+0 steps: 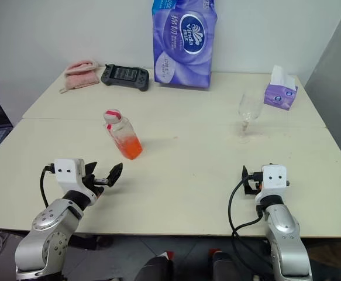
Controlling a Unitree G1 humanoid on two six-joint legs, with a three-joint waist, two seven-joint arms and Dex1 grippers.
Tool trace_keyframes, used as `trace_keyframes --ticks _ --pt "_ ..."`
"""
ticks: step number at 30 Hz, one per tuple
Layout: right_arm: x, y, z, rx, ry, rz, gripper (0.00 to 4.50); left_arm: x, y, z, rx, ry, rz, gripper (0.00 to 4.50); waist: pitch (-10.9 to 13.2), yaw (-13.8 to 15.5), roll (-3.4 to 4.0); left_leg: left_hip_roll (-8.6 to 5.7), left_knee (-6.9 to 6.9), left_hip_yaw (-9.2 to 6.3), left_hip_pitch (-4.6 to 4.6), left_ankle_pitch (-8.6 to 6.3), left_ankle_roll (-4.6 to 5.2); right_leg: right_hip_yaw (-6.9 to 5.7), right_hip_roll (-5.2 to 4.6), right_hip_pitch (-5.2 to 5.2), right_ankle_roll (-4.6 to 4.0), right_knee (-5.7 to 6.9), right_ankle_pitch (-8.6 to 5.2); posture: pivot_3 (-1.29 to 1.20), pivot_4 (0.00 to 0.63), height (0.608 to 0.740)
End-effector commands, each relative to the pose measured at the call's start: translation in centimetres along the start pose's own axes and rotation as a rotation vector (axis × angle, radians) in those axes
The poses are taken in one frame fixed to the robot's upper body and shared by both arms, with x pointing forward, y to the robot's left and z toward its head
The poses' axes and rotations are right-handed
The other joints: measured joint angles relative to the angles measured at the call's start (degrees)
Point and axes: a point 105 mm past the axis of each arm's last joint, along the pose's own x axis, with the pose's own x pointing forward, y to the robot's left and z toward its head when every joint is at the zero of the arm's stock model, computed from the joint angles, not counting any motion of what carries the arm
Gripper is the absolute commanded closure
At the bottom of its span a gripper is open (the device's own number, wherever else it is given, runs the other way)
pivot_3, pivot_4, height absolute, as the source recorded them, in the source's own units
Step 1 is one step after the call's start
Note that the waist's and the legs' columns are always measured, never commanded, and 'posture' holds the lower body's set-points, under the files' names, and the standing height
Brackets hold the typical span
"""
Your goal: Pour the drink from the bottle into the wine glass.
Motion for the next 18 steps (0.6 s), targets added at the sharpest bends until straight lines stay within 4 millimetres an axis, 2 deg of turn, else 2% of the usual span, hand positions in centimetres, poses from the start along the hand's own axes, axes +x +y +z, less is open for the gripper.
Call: trace_keyframes --ticks 1,7,10,13,18 --pt "0.2 0.0 3.2 -0.013 -0.106 0.05 0.0 0.0 -0.4 1.8 0.024 -0.062 -0.021 0.01 0.0 0.0 0.0 0.0 0.0 0.01 0.0 0.0 0.0 0.01 0.0 0.0 0.0 0.0 0.0 0.0 0.15 0.74" --pt "0.0 3.7 8.5 0.04 -0.176 0.602 0.0 0.4 -0.4 2.1 0.035 -0.06 -0.047 0.01 0.0 -0.1 0.03 0.0 0.03 0.01 0.02 0.01 0.03 -0.02 0.03 0.02 0.03 0.0 0.02 0.0 0.15 0.74" --pt "-0.5 4.5 10.4 0.065 -0.174 0.782 0.0 0.6 -0.5 2.3 0.039 -0.061 -0.067 0.01 0.0 -0.1 0.02 0.0 0.01 -0.04 -0.02 0.01 0.03 -0.06 0.03 0.03 0.02 -0.03 0.02 0.0 0.15 0.74" --pt "-0.6 5.3 12.5 0.09 -0.21 0.884 0.0 0.9 -1.0 2.4 0.053 -0.061 -0.107 0.01 0.1 -0.1 0.03 -0.01 0.0 -0.01 -0.03 0.0 0.05 -0.02 0.03 0.02 -0.01 -0.04 0.03 0.0 0.15 0.74" --pt "-0.5 5.8 13.7 0.101 -0.239 0.911 0.0 1.5 -1.1 2.9 0.061 -0.067 -0.143 0.01 0.1 0.0 0.03 -0.02 -0.01 -0.04 -0.06 0.0 0.05 -0.04 0.02 0.02 -0.02 -0.05 0.04 0.0 0.15 0.74"
